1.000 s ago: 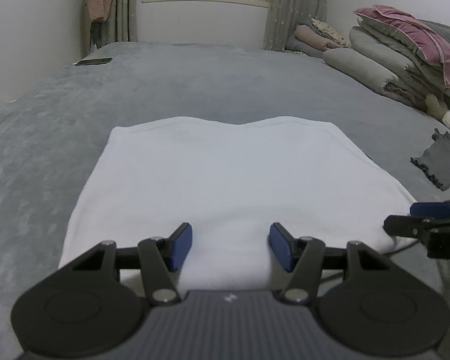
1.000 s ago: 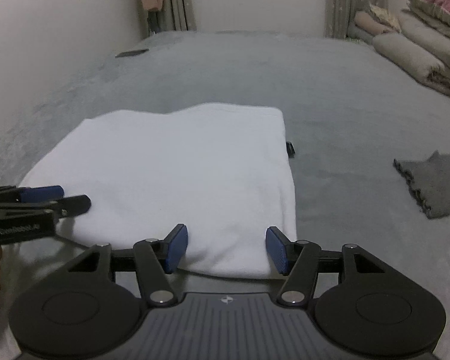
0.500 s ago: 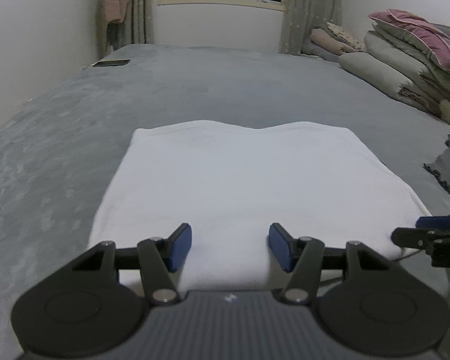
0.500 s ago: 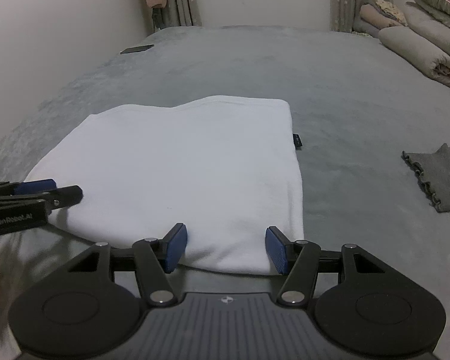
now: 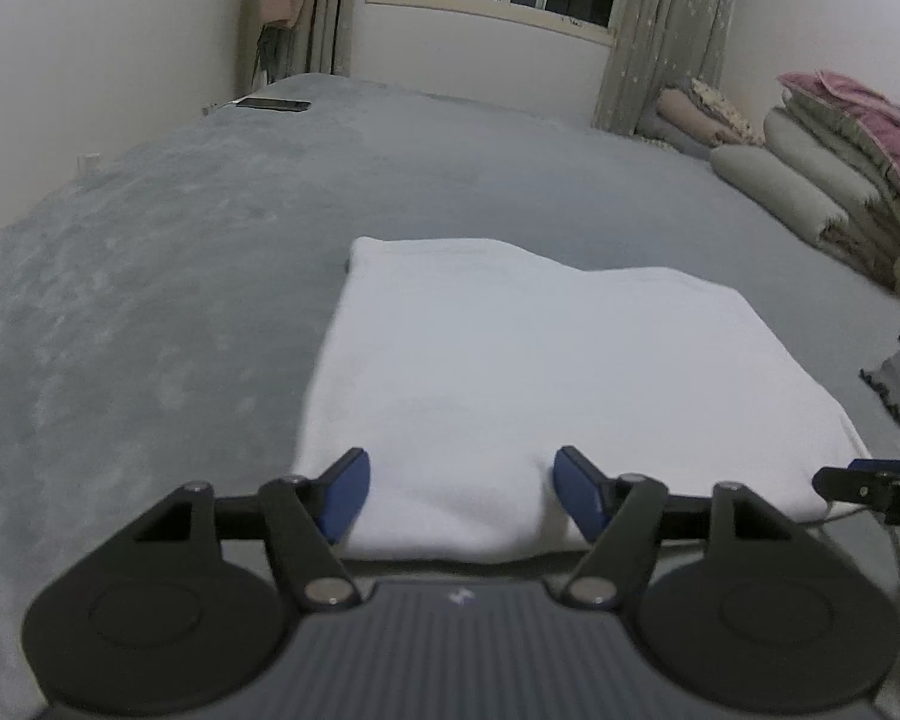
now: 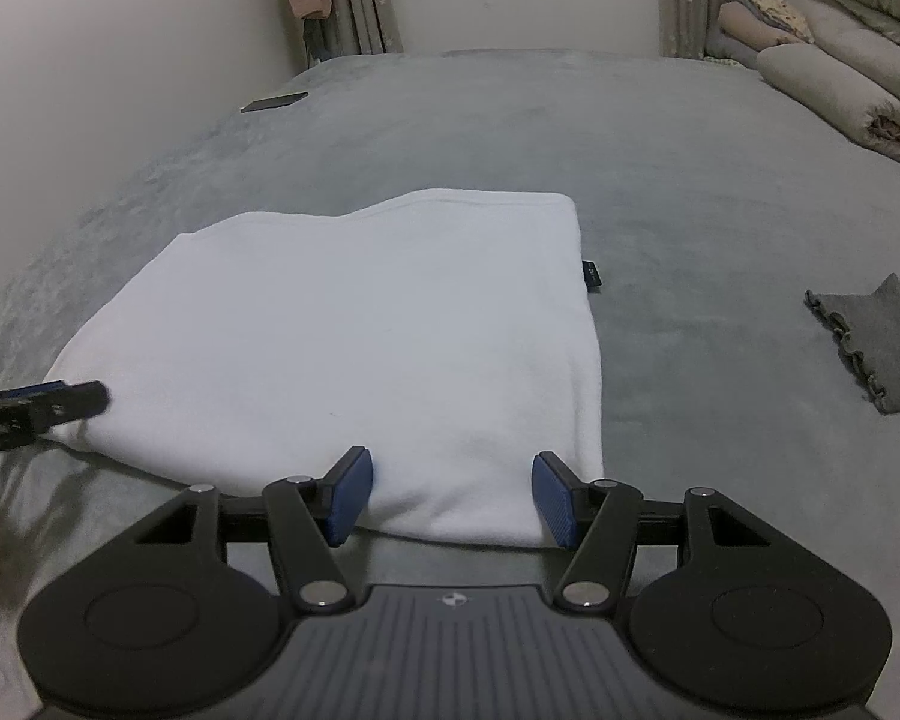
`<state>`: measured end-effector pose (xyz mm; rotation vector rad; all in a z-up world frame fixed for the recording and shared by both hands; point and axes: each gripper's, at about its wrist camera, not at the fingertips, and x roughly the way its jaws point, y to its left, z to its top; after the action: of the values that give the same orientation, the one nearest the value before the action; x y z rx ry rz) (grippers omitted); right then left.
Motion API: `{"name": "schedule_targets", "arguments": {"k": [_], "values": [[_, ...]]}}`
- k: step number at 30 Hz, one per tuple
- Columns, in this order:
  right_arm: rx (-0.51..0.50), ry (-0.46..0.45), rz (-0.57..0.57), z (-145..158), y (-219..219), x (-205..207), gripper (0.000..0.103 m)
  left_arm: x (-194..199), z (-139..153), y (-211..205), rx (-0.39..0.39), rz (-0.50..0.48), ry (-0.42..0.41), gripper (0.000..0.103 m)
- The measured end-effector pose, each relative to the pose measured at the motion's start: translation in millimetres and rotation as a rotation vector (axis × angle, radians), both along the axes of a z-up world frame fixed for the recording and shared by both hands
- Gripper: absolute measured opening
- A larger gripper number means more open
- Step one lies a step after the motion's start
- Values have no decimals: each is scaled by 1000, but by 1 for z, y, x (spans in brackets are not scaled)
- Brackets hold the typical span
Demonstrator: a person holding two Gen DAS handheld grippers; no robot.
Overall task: Fold clothes
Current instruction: 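Release and press the folded sweatshirt flat with both open grippers, then grasp the end of the folded sweatshirt with the right gripper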
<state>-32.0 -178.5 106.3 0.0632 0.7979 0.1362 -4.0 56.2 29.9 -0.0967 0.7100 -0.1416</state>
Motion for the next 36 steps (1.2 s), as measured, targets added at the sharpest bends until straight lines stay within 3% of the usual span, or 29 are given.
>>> {"name": "schedule_targets", "arguments": {"k": [11, 15, 19, 24, 25, 27, 28, 30, 33, 36], "values": [[24, 9, -2, 0, -9, -1, 57, 8, -5, 24, -65, -5, 31, 63], [36, 13, -6, -1, -15, -2, 55, 13, -4, 27, 13, 68, 38, 64], [20, 15, -21, 1, -19, -5, 49, 17, -5, 35, -3, 88, 58, 64], [49, 14, -63, 4, -33, -9, 38, 17, 0, 32, 33, 112, 45, 63], [31, 14, -88, 5, -34, -9, 45, 17, 2, 31, 41, 117, 42, 63], [-59, 21, -178, 4, -37, -10, 47, 16, 8, 28, 45, 111, 17, 63], [-40, 23, -200, 5, -43, -12, 47, 15, 12, 26, 46, 104, 2, 63], [114, 0, -210, 10, -53, -19, 47, 11, 19, 15, 59, 81, -31, 64], [285, -1, -208, 8, -54, -26, 55, 4, 23, -14, 81, 14, -75, 66], [315, 41, -229, -1, -44, -27, 62, 0, 22, -45, 102, -50, -107, 67]]}}
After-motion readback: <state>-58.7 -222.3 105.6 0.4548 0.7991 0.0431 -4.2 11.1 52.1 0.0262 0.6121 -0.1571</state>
